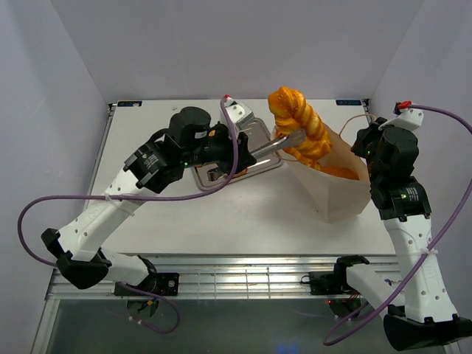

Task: Place the fake bread into the paper bag
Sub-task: Place the fake bread in the paper bag.

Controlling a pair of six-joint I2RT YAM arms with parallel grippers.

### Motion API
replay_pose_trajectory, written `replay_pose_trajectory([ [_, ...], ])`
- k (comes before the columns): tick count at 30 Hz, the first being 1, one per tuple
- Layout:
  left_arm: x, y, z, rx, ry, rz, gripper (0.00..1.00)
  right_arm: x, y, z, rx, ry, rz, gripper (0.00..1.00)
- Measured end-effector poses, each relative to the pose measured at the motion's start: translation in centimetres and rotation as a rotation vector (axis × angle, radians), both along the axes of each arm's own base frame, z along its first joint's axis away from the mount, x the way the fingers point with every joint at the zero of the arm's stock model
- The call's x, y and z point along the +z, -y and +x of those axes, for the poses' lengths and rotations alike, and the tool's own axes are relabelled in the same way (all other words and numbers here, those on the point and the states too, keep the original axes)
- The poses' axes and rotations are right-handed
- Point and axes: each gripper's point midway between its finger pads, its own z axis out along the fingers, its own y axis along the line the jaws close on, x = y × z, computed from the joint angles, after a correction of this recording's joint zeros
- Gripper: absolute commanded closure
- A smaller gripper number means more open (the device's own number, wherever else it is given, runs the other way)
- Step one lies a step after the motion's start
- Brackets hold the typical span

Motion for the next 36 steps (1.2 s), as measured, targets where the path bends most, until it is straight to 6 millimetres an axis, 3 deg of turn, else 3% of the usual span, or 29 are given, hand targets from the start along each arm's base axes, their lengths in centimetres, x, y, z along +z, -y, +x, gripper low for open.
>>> replay_pose_trajectory([
  [6,-1.7,4.1,-2.9,-0.125,0.009,0.06,0.8,0.0,0.0,0.1,0.0,-0.002,-0.001,0.92],
  [10,-3.2,5.6,-3.5,-0.152,-0.01,0.095,0.73,0.0,0.0,0.1,0.0,-0.002,-0.001,0.92],
  [14,-3.7,5.9,-3.3,-0.136,-0.032,0.097,0.56,0.0,0.0,0.0,0.0,-0.002,0.0,0.92],
  [18,-3.6,6.0,-3.2,-0.119,-0.045,0.085,0.5,0.1,0.0,0.0,0.001,0.0,0.001,0.92],
  [36,-3.3,7.3,-2.6,-0.101,-0.07,0.049,0.46,0.2,0.1,-0.6,0.0,0.002,0.0,0.92],
])
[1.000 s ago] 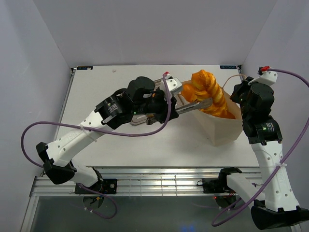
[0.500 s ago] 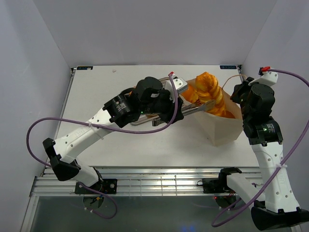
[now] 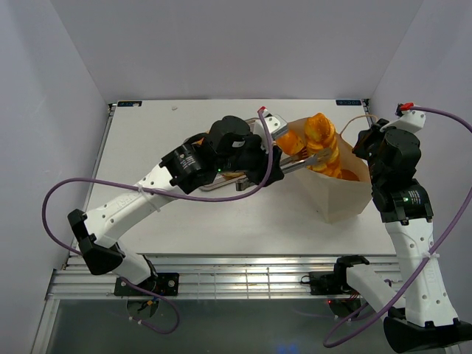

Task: Place the fake bread into the paper bag
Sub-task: Place the fake bread in the paper bag, then adjust the fake bread in the paper bag.

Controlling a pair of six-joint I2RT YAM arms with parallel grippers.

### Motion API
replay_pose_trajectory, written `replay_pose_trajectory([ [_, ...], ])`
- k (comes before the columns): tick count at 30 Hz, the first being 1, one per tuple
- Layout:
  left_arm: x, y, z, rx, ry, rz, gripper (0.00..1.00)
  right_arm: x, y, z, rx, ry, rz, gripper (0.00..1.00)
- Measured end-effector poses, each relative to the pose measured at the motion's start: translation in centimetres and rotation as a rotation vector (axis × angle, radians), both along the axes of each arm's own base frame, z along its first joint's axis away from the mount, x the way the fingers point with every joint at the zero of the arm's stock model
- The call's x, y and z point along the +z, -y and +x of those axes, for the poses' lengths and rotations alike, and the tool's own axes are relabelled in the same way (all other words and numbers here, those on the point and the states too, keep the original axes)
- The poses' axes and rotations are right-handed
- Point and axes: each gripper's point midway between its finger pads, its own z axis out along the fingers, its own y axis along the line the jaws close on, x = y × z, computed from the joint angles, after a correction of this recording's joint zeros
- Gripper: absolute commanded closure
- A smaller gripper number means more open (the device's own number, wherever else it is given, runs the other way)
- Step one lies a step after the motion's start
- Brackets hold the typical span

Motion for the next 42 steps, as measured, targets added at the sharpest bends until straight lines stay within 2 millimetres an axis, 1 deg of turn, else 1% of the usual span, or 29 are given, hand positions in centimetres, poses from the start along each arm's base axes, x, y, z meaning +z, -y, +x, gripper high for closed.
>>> replay_pose_trajectory([
  [3,0.9,-0.5,0.4,0.036,0.024,-0.019,0.45,0.0,0.0,0.0,0.0,-0.002,0.0,0.92],
  [8,3.4,-2.0,0.6,0.092,0.068,-0.067,0.44,0.0,0.0,0.0,0.0,-0.002,0.0,0.92],
  [10,4.0,-2.5,0.7,0.117,0.078,-0.077,0.44,0.0,0.0,0.0,0.0,-0.002,0.0,0.92],
  [14,4.7,-3.8,1.6,0.2,0.097,-0.083,0.44,0.0,0.0,0.0,0.0,-0.002,0.0,0.92],
  [18,5.3,-5.4,2.6,0.302,0.119,-0.081,0.45,0.0,0.0,0.0,0.0,-0.002,-0.001,0.92],
  [22,5.6,-6.8,3.5,0.372,0.126,-0.079,0.45,0.0,0.0,0.0,0.0,-0.002,-0.001,0.92],
  [27,5.0,-7.5,4.5,0.412,0.105,-0.061,0.44,0.0,0.0,-0.1,0.001,0.001,0.0,0.92],
  [34,2.7,-8.2,5.7,0.453,0.064,0.01,0.45,0.3,0.1,-0.3,0.001,0.009,-0.004,0.92],
  [38,1.4,-9.1,5.7,0.47,0.042,0.065,0.45,0.3,0.1,-0.3,0.001,0.009,-0.007,0.92],
  [42,0.8,-9.7,5.5,0.472,0.023,0.087,0.46,0.3,0.1,-0.3,0.002,0.008,-0.007,0.92],
])
